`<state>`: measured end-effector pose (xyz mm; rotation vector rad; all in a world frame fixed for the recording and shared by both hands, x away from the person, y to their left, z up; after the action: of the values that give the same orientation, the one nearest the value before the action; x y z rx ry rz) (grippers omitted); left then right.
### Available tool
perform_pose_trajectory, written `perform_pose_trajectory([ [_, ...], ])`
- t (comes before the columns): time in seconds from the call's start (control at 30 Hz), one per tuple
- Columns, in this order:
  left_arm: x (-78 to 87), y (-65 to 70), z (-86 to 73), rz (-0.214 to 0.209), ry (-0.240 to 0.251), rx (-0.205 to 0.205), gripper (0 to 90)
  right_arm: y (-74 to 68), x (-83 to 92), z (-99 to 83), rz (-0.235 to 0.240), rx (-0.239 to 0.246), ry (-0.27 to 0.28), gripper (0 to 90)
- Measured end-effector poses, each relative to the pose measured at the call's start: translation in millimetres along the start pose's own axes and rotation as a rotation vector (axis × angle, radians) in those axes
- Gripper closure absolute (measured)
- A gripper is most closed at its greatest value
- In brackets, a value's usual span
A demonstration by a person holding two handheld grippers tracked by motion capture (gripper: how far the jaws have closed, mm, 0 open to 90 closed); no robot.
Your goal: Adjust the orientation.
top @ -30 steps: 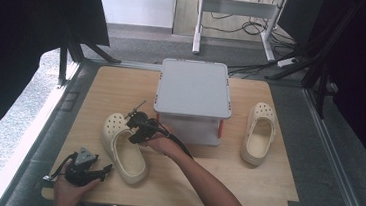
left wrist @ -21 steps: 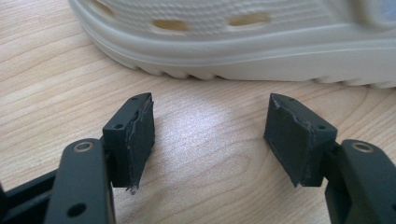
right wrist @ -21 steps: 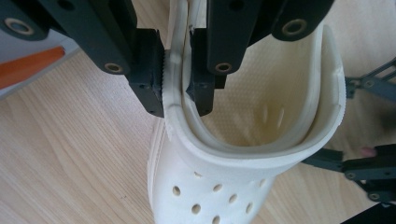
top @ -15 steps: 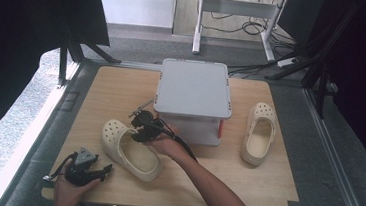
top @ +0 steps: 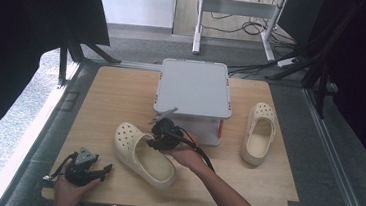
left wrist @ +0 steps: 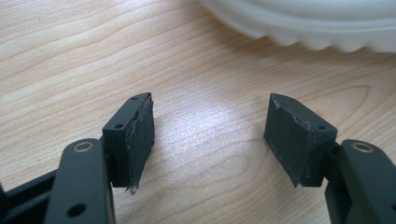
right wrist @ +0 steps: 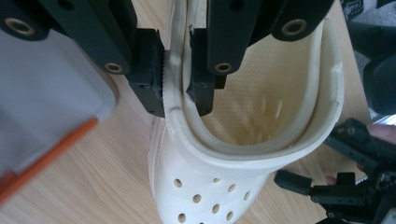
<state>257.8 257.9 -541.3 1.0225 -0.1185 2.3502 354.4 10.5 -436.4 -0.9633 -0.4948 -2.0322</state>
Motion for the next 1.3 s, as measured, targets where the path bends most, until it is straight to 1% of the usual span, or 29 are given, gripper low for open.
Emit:
perform_pose_trajectory([
  [0.03, 0.1, 0.0, 0.0, 0.000, -0.002, 0.000, 33.5, 4.4, 6.0, -7.4, 0.000, -0.011, 0.002, 77.7],
  [0.13, -0.5, -0.5, 0.6, -0.003, 0.000, 0.000, 33.4, 8.7, 12.1, -14.9, -0.009, -0.020, 0.004, 77.7],
  [0.17, -0.6, -0.8, 0.8, -0.002, -0.001, -0.002, 33.4, 13.1, 17.9, -22.5, -0.019, -0.029, 0.007, 77.7],
  [0.2, -0.8, -0.9, 1.0, -0.002, -0.001, 0.000, 33.4, 13.1, 17.9, -22.5, -0.019, -0.029, 0.007, 77.7],
  [0.23, -1.0, -0.9, 1.4, 0.000, -0.002, 0.002, 33.4, 18.2, 24.0, -31.2, -0.023, -0.047, 0.016, 77.7],
  [0.27, -1.1, -1.0, 1.4, -0.001, -0.001, 0.002, 33.4, 18.2, 24.0, -31.2, -0.023, -0.047, 0.016, 77.7],
  [0.33, -1.1, -1.2, 1.6, -0.002, -0.002, 0.001, 33.5, 21.8, 31.4, -42.5, -0.034, -0.066, 0.025, 77.7],
  [0.4, -1.1, -1.2, 1.6, -0.002, -0.003, 0.001, 33.4, 22.5, 33.3, -45.7, -0.034, -0.068, 0.028, 77.7],
  [0.47, -1.1, -1.2, 1.7, -0.002, -0.003, 0.001, 33.4, 24.5, 38.9, -55.0, -0.037, -0.078, 0.032, 77.7],
  [0.5, -1.2, -1.2, 1.7, -0.001, -0.003, 0.002, 33.4, 26.9, 43.3, -63.2, -0.039, -0.089, 0.036, 77.7],
  [0.63, -1.2, -1.1, 1.8, 0.000, -0.003, 0.003, 33.5, 31.0, 51.1, -79.4, -0.044, -0.117, 0.043, 77.7],
  [0.67, -1.1, -1.2, 1.8, 0.000, -0.004, 0.001, 33.5, 31.0, 51.1, -79.4, -0.044, -0.117, 0.043, 77.7],
  [0.77, -1.4, -0.7, 1.8, 0.000, -0.002, 0.009, 33.4, 33.4, 54.3, -92.4, -0.050, -0.140, 0.046, 77.7],
  [0.93, -1.4, -0.9, 2.0, -0.001, -0.002, 0.008, 33.5, 34.5, 55.7, -106.5, -0.065, -0.175, 0.050, 77.7],
  [1.17, -1.6, -1.3, 2.2, -0.001, -0.003, 0.007, 33.4, 34.3, 52.4, -119.6, -0.076, -0.198, 0.033, 77.6],
  [1.3, -1.8, -1.2, 2.4, -0.001, -0.002, 0.008, 33.4, 35.0, 52.2, -125.7, -0.079, -0.221, 0.038, 77.5],
])
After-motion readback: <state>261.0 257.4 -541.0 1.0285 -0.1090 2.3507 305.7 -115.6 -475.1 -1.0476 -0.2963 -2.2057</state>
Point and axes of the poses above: each handheld gripper's, and its own axes: x roughly backward along the jaws, z roughly out of its top, y roughly to its right, the point moved 3 cm from there along -x, roughly forward along the jaws, and after that the axes turned 9 degrees about -z, right-handed, at the moved point
